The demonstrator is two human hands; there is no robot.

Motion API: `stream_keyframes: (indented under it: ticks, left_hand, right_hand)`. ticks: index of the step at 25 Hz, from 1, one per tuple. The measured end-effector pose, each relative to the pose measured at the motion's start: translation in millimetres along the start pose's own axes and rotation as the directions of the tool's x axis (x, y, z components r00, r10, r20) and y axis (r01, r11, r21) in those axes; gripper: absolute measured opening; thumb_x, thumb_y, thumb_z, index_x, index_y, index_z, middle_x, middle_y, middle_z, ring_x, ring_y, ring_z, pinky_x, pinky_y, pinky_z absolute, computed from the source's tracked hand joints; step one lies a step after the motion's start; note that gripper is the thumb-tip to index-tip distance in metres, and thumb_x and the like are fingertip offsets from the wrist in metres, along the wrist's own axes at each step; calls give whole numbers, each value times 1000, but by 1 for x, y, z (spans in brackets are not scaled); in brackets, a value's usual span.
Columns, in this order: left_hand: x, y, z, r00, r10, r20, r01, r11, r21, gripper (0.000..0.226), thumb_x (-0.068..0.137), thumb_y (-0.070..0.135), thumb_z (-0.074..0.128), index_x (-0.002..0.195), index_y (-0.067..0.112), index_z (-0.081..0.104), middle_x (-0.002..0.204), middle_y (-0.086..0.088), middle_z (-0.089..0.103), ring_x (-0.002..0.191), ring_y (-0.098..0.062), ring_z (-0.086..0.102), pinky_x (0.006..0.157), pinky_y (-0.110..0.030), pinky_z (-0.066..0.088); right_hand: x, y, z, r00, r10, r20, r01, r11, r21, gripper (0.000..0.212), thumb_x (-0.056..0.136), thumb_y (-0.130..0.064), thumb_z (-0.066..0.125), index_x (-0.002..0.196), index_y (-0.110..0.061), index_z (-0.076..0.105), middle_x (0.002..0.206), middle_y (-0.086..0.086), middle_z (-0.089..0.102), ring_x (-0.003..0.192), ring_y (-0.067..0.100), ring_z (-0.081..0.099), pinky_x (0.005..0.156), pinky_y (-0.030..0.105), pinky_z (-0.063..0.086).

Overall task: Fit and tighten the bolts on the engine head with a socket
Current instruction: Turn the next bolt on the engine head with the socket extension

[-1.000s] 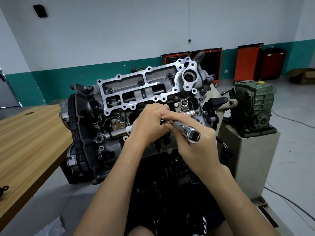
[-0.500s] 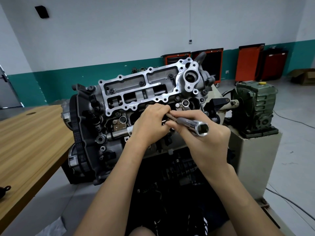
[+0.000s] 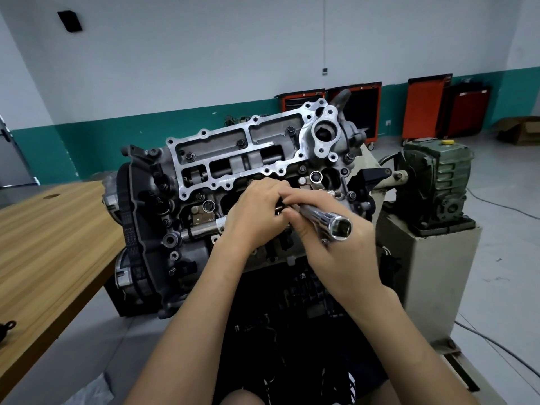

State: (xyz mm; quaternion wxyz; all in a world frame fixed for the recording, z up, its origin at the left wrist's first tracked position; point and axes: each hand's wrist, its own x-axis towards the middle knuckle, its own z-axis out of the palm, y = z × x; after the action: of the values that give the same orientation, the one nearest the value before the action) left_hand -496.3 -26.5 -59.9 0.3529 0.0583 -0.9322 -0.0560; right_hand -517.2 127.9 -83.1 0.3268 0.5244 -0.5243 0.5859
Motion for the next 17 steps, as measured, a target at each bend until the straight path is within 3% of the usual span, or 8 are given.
stream_keyframes:
  ticks: [2, 6, 7, 10, 12, 15, 17]
  left_hand:
    - [-1, 1, -1, 999, -33, -12, 33, 999, -31, 8, 80, 19, 51, 86, 18, 57, 89, 11, 54, 85, -3, 39, 58, -14, 24]
    - [2, 0, 1, 998, 17, 53, -20, 998, 67, 10, 82, 22, 55, 89, 14, 55, 90, 5, 53, 91, -16, 44, 70, -24, 29]
    - [3, -1, 1, 998, 19, 59, -23, 997, 70, 12, 82, 23, 56, 90, 14, 55, 91, 5, 53, 91, -16, 45, 72, -26, 33]
    - [0, 0, 1, 999, -17, 31, 17, 1000, 2, 11, 82, 23, 52, 90, 17, 55, 91, 11, 52, 90, -8, 41, 64, -17, 31]
    - [0, 0, 0, 1000, -16, 24, 16, 1000, 8, 10, 82, 21, 49, 89, 16, 55, 90, 10, 53, 88, -7, 40, 60, -15, 26]
    - [3, 0, 0, 998, 25, 57, -29, 997, 65, 7, 80, 16, 53, 87, 13, 52, 89, 4, 53, 90, -16, 44, 70, -23, 32]
    - [3, 0, 1, 998, 27, 63, -31, 997, 64, 7, 80, 17, 55, 82, 17, 49, 86, 6, 51, 88, -18, 46, 71, -24, 31]
  right_hand:
    - [-1, 0, 1, 997, -2, 78, 2, 1000, 0, 28, 83, 15, 64, 108, 4, 66, 108, 7, 69, 104, 10, 63, 93, 17, 47]
    - [4, 3, -4, 999, 6, -35, -8, 998, -68, 21, 77, -7, 79, 97, -2, 72, 82, 8, 73, 68, 28, 68, 63, 32, 52]
    - [4, 2, -4, 999, 8, -51, -11, 998, -63, 22, 77, -10, 80, 96, -3, 72, 82, 8, 73, 66, 28, 67, 61, 34, 52]
    - [-3, -2, 3, 1000, -25, 7, 26, 998, -49, 25, 81, 4, 73, 106, 3, 68, 103, 8, 72, 93, 18, 69, 82, 28, 55]
    - [-3, 0, 3, 999, -40, 37, 43, 997, -66, 29, 79, 14, 70, 107, 5, 68, 105, 9, 71, 97, 13, 66, 87, 23, 53]
    - [4, 4, -1, 998, -14, -62, 9, 997, -74, 22, 75, 2, 80, 96, 0, 73, 85, 7, 74, 72, 20, 69, 65, 29, 54]
    - [4, 4, -2, 996, 2, -91, -4, 1000, -26, 19, 78, -8, 79, 95, 0, 72, 84, 6, 73, 70, 23, 68, 64, 31, 53]
